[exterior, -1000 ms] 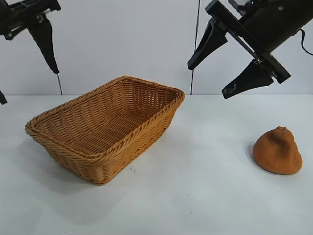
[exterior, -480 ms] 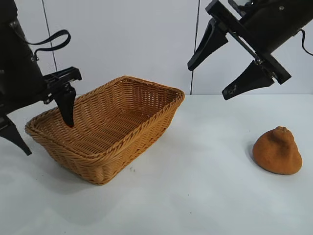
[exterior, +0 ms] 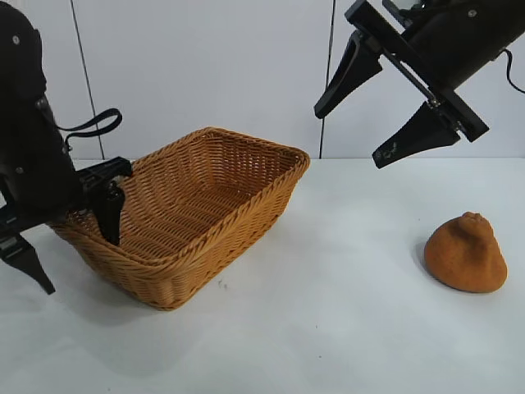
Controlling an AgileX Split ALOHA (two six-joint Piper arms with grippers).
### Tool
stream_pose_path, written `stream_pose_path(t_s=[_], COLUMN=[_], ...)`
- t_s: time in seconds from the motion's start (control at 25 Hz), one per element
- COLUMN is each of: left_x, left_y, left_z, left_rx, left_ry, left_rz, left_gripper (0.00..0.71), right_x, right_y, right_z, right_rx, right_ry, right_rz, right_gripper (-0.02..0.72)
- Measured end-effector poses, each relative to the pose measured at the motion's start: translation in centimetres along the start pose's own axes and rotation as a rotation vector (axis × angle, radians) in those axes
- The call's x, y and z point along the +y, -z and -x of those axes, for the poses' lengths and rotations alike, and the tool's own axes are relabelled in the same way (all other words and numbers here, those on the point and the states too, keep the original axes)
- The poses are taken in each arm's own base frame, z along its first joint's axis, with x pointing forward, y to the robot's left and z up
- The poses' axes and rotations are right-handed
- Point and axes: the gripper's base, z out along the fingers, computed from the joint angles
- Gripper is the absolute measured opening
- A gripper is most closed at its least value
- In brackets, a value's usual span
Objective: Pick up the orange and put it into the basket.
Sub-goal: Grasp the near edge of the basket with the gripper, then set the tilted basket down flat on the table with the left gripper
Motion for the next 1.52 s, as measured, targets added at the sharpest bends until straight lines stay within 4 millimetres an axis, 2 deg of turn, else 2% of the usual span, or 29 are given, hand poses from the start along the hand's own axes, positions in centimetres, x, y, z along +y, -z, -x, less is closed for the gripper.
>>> stream_pose_path(t_s=[0.08,0.12,0.24,0.28,0.44,0.68,0.92,1.16,1.32,1.52], left_x=[0.0,0.0,0.0,-0.1,-0.6,-2.7,-3.8,-5.0,-6.3,-7.3], left_y=[0.0,0.0,0.0,0.2,1.2,3.6,5.2,4.4,3.8,2.0], left_z=[0.0,0.0,0.0,0.0,0.5,1.5,2.1,2.6,3.0,2.3], left_rx=[0.0,0.0,0.002,0.002,-0.011,0.028,0.045,0.145,0.174,0.2], left_ry=[0.0,0.0,0.005,0.013,-0.037,-0.311,-0.484,-0.676,-0.725,-0.749], left_rz=[0.0,0.0,-0.001,-0.011,-0.054,-0.142,-0.146,-0.076,-0.067,-0.058], left_gripper=[0.504,0.448,0.181,0.124,0.108,0.098,0.097,0.097,0.097,0.097], right_x=[0.0,0.0,0.0,0.0,0.0,0.0,0.0,0.1,0.1,0.1], right_y=[0.0,0.0,0.0,0.0,0.0,0.0,0.0,0.0,0.0,0.0], right_z=[0.0,0.0,0.0,0.0,0.0,0.0,-0.1,-0.2,-0.2,-0.2], right_rx=[0.0,0.0,0.0,0.0,0.001,0.003,0.006,0.025,0.025,0.025], right_ry=[-0.004,-0.007,-0.01,-0.011,-0.014,-0.014,-0.015,-0.015,-0.015,-0.015], right_rz=[0.0,0.0,0.0,0.0,0.0,0.001,0.002,0.007,0.007,0.007], right_gripper=[0.557,0.557,0.557,0.557,0.557,0.557,0.557,0.557,0.557,0.557])
